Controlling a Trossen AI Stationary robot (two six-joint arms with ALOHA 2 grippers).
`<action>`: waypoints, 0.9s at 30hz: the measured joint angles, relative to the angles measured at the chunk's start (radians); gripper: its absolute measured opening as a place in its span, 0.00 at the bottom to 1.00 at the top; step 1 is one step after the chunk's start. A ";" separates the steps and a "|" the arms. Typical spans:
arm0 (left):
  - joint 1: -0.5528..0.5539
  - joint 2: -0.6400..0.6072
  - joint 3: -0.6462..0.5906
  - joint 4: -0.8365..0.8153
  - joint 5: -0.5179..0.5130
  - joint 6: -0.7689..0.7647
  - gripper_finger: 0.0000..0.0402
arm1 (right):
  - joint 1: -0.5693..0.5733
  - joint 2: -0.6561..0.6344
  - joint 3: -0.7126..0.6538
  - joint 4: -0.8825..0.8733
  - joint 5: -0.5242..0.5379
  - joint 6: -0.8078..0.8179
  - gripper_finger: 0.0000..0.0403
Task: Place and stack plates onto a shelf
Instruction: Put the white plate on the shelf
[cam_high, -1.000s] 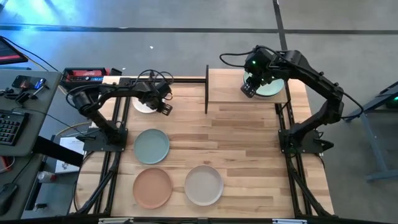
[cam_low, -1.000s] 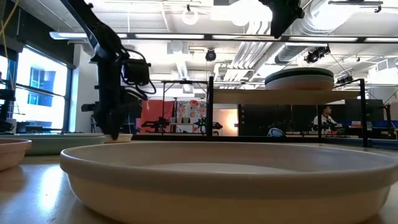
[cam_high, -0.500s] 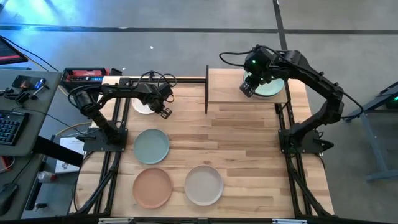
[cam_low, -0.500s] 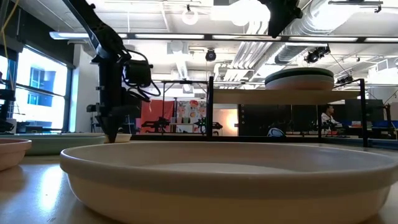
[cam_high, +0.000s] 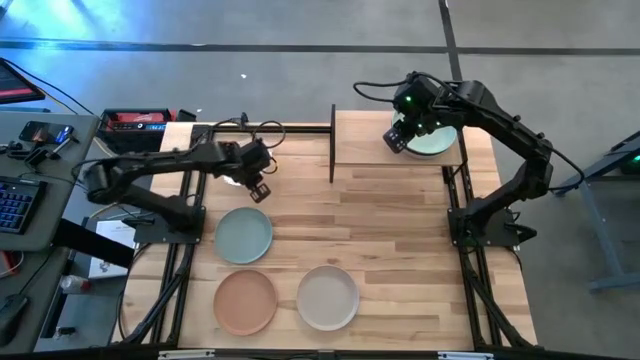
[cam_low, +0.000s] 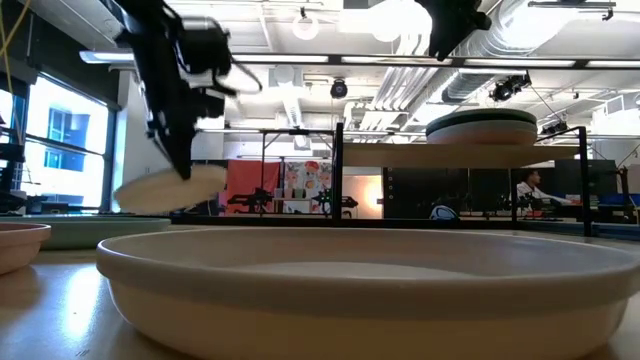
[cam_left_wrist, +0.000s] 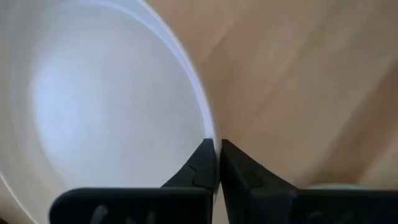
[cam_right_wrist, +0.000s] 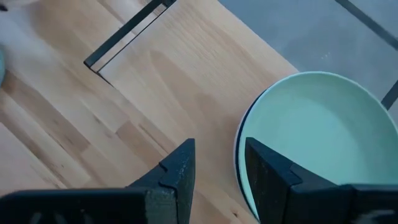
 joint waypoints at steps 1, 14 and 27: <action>-0.020 -0.028 0.000 0.002 -0.005 0.016 0.00 | 0.000 0.000 0.000 0.000 -0.006 0.007 0.28; -0.148 -0.106 0.246 -0.024 -0.182 0.489 0.00 | 0.047 0.000 0.000 0.004 -0.009 0.245 0.28; -0.219 -0.096 0.348 -0.046 -0.185 0.952 0.00 | 0.158 0.019 0.000 0.209 0.015 0.520 0.28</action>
